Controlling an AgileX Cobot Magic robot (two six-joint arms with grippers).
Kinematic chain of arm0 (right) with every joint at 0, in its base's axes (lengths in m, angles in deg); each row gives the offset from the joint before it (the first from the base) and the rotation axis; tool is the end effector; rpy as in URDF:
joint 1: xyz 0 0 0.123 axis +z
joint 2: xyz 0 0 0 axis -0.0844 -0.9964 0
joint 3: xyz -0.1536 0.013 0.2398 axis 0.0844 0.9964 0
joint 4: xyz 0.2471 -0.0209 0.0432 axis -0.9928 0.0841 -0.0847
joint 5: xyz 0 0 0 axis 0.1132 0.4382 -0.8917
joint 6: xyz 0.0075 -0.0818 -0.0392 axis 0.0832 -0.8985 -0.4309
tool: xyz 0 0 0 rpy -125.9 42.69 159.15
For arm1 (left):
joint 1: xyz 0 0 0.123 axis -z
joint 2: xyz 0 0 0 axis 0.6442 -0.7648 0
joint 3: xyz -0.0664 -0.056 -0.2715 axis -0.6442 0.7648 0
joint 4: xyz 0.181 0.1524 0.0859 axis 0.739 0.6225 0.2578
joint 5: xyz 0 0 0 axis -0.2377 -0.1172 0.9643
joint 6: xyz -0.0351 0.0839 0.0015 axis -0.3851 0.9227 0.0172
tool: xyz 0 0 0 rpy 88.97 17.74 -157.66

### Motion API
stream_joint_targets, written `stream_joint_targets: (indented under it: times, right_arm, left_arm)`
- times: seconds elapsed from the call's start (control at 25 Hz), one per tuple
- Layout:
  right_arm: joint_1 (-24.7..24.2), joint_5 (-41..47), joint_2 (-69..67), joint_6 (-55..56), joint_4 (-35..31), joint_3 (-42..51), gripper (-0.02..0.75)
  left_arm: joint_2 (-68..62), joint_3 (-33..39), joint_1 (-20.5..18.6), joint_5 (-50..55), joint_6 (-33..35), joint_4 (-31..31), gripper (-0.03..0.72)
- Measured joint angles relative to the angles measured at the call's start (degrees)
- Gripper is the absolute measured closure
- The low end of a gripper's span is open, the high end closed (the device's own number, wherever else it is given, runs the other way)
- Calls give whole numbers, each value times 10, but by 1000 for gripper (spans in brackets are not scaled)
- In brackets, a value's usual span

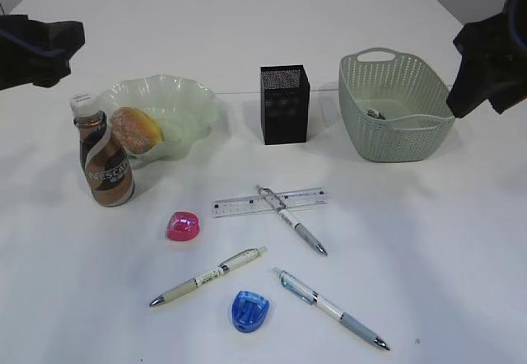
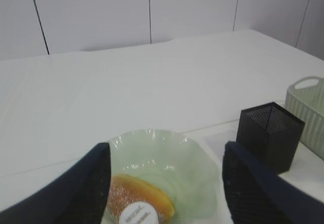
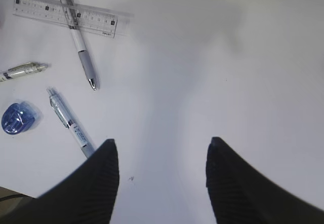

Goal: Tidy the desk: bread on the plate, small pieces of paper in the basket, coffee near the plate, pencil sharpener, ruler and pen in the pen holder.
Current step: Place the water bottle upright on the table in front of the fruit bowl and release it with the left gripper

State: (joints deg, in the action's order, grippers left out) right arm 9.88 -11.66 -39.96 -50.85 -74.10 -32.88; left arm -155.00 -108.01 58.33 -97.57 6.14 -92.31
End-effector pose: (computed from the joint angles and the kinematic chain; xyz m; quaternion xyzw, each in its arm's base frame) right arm 0.3104 0.0433 0.3323 -0.1205 0.9783 0.0834 0.1467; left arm 0.2655 -0.0834 0.2794 0.0940 0.7458 -0.0979 0.6522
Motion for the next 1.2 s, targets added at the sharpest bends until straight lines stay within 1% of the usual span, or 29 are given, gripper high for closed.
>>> stream_joint_targets:
  times: [0.28,0.48,0.76,0.88,1.04,1.2]
  right_arm:
    - [0,0,0,0,0,0,299]
    - [0,0,0,-1,0,0,299]
    - [0,0,0,-17,0,0,299]
    - [0,0,0,-35,-8,0,299]
    - [0,0,0,-82,-49,0,299]
    - [23,-2,-14,-129,-64,0,299]
  left_arm:
    - [92,0,0,218,0,2,199]
    - [132,0,0,358,0,0,199]
    - [161,0,0,525,0,-38,199]
    - [163,0,0,554,0,-46,199]
    - [163,0,0,568,0,-49,199]
    - [163,-1,0,580,-3,-51,199]
